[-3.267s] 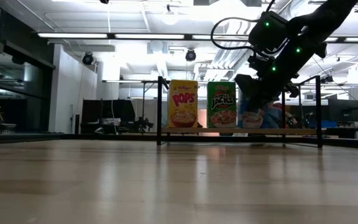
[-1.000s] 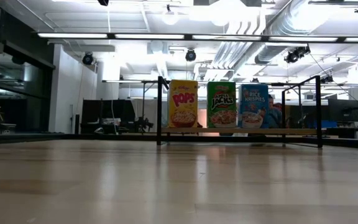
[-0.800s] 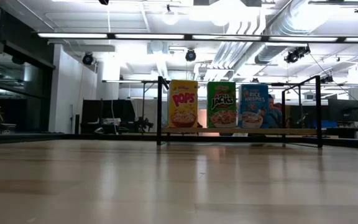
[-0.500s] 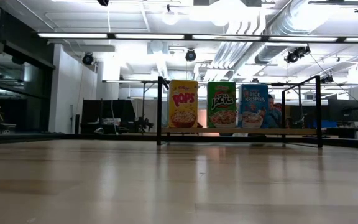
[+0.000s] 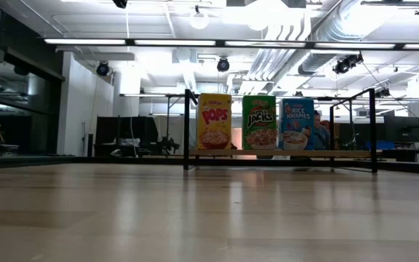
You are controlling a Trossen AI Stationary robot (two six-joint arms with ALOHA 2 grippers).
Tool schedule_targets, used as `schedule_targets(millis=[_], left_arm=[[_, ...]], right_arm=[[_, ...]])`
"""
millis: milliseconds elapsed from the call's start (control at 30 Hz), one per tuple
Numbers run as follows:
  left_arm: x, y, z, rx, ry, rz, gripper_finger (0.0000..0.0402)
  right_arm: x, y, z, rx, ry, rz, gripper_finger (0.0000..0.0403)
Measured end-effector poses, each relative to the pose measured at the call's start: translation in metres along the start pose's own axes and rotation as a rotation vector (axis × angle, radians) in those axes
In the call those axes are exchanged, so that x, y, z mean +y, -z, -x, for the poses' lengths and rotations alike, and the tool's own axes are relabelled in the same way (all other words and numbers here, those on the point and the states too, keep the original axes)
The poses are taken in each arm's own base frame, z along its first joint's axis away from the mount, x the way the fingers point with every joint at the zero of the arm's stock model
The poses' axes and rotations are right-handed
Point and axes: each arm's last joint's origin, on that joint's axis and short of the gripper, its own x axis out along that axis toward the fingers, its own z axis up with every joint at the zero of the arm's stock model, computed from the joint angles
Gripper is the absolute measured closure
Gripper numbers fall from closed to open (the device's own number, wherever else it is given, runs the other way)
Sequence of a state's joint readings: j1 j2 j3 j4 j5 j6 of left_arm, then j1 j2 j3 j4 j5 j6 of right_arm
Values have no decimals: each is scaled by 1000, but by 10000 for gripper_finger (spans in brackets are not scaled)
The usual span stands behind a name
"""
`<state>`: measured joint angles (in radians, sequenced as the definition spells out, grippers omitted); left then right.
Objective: Stack cereal on shelf
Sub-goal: Put the blue cereal box on the shelf
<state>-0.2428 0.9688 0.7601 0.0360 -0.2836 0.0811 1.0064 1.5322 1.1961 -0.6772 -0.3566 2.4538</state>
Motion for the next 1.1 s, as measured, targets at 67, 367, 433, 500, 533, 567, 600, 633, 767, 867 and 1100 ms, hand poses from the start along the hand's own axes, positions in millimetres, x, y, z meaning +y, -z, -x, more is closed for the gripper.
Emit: schedule_targets(millis=[67, 367, 433, 500, 533, 567, 600, 633, 767, 867, 1100], left_arm=[[0, 0, 0, 0, 0, -1, 172], [0, 0, 0, -4, 0, 0, 172], [0, -2, 0, -16, -1, 3, 172], [0, -2, 0, -21, -2, 5, 172], [0, -2, 0, -20, -2, 4, 172], [0, -2, 0, -20, -2, 4, 172], [0, -2, 0, -21, -2, 5, 172], [0, -2, 0, -22, -2, 5, 172], [0, -3, 0, -32, -3, 8, 172], [0, -3, 0, -33, -3, 8, 172], [0, -3, 0, -29, -2, 9, 172]], right_arm=[[-4, 1, -1, -1, 32, -6, 151], [-2, 3, -3, -113, -122, 164, 151], [1, 3, -2, -167, -202, 226, 151], [3, 4, 1, -218, -246, 273, 151], [5, 7, 5, -239, -273, 303, 151], [7, 11, 10, -267, -310, 333, 151], [10, 15, 16, -303, -346, 363, 151], [12, 20, 23, -350, -376, 397, 151], [23, 38, 58, -628, -515, 633, 151], [28, 46, 69, -768, -508, 733, 151], [49, 43, 58, -852, -473, 810, 151]])
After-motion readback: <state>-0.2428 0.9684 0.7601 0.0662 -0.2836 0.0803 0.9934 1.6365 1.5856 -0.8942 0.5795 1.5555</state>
